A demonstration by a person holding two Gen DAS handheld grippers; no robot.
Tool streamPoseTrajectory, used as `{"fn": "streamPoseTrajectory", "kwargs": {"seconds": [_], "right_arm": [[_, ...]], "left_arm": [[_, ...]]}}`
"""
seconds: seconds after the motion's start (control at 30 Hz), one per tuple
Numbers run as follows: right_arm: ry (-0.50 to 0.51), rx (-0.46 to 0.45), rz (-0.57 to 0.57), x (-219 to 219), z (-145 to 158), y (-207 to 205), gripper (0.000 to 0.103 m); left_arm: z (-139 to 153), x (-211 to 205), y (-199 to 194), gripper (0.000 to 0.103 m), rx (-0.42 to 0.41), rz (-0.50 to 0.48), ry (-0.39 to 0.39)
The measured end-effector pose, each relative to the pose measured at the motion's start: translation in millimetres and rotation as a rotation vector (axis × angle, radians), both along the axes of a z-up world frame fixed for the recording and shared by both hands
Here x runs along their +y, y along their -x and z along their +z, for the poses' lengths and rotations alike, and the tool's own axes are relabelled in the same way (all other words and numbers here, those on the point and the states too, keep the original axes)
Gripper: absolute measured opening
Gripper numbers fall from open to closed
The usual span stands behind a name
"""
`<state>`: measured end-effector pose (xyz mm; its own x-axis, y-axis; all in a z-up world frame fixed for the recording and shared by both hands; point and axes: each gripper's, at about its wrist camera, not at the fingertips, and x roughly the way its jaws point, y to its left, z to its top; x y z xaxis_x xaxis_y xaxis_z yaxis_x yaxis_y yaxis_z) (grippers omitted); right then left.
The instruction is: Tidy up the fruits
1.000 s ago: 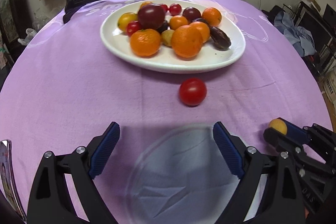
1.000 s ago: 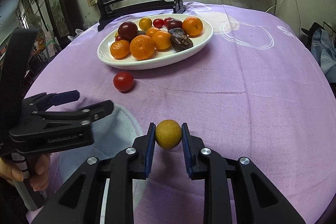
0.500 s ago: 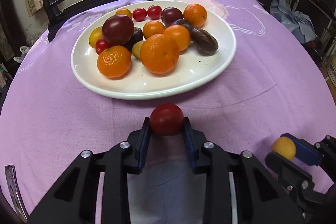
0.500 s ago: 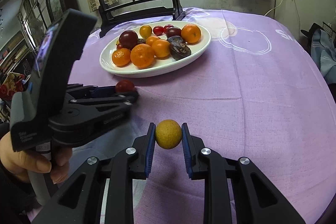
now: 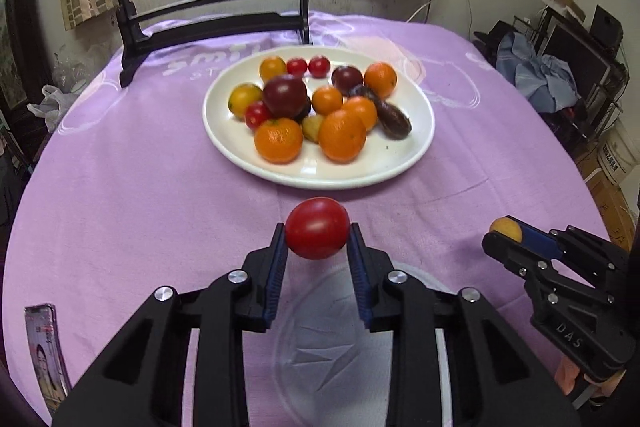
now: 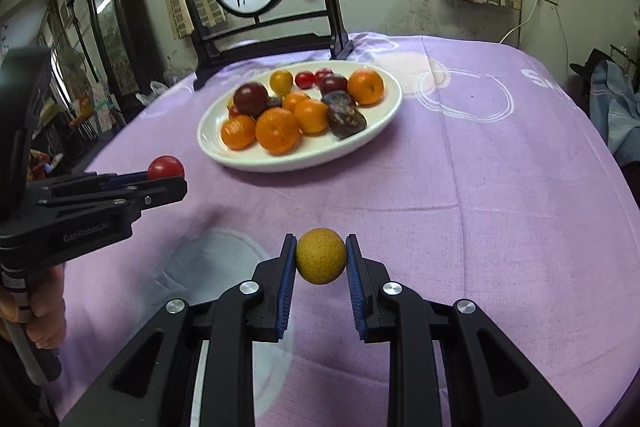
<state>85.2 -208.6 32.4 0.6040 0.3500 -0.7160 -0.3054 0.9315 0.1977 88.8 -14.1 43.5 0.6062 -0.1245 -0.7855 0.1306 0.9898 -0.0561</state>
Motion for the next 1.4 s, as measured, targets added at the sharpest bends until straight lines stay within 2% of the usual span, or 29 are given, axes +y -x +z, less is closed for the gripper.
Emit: {"fn": "streamPoseTrajectory", "kwargs": {"seconds": [0.2, 0.33, 0.43, 0.67, 0.87, 0.9, 0.93, 0.97, 1.03, 1.1, 1.4], "right_arm": [[0.02, -0.073, 0.021, 16.8, 29.1, -24.9, 0.025], [0.013, -0.092, 0.027, 29.6, 39.0, -57.6, 0.025], [0.042, -0.096, 0.031, 41.9, 35.2, -82.9, 0.025], [0.111, -0.064, 0.045, 62.6, 8.4, -129.7, 0.025], [0.133, -0.048, 0.032, 72.1, -6.8, -153.3, 0.026], [0.13, -0.053, 0.023, 72.1, -8.4, -154.6, 0.034], [0.128, -0.056, 0.012, 71.4, -9.2, -155.1, 0.052], [0.124, -0.063, -0.003, 69.6, -9.1, -154.4, 0.059], [0.113, -0.07, -0.018, 65.7, -7.8, -151.1, 0.061], [0.114, -0.07, -0.015, 62.3, -6.7, -146.3, 0.061], [0.107, -0.068, -0.023, 49.4, 5.4, -114.6, 0.062]], "left_arm": [[24.7, 2.2, -21.2, 0.029, -0.044, -0.016, 0.005], [31.6, 7.0, -59.0, 0.029, -0.052, 0.025, 0.019], [31.3, 6.5, -87.6, 0.029, -0.054, 0.067, -0.021], [21.7, -1.6, -146.9, 0.029, -0.046, 0.096, -0.077], [5.1, -10.5, -179.2, 0.03, -0.011, 0.12, -0.081], [2.3, -11.4, -181.7, 0.03, -0.008, 0.13, -0.081], [-0.6, -11.9, -183.9, 0.041, -0.004, 0.144, -0.081], [-2.1, -12.4, -184.4, 0.062, -0.004, 0.156, -0.087], [-1.5, -13.4, -180.1, 0.078, -0.033, 0.198, -0.115], [3.4, -14.0, -173.3, 0.078, -0.061, 0.192, -0.114], [22.1, -11.0, -135.7, 0.083, -0.091, 0.19, -0.076]]}}
